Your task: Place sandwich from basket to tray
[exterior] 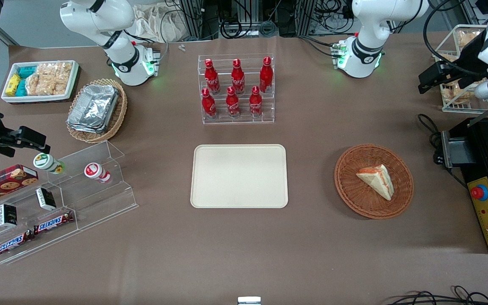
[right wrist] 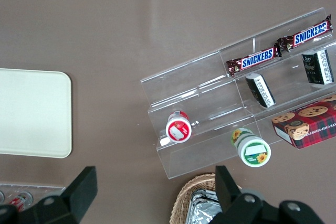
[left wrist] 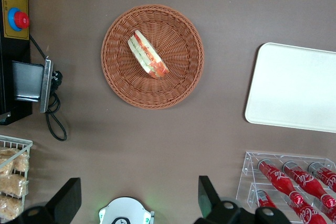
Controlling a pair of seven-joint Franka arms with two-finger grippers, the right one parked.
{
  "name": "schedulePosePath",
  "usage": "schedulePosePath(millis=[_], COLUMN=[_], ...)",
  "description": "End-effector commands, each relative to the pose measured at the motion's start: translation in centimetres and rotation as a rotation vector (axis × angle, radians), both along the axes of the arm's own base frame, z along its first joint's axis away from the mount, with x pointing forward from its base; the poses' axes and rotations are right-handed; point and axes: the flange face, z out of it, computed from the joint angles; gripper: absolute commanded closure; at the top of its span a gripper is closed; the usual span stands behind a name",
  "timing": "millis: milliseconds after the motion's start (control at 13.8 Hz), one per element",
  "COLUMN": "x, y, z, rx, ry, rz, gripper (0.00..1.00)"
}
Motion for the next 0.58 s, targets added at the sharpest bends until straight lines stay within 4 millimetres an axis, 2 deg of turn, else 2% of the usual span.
schedulePosePath(millis=[0,145,290,507], x=[-0.1,0.4,1.5,2.4], y=[-0.5,-0.8,-0.4,1.4], z=[-0.1,-0.8,-2.8,-7.3], rx=[0.053,0.072,0.077,0.069], ry=[-0.016,-0.005,0.038,0.106], rz=[-0.021,-0.027,0.015,0.079], gripper=[0.00,0.00,0.00,0.00])
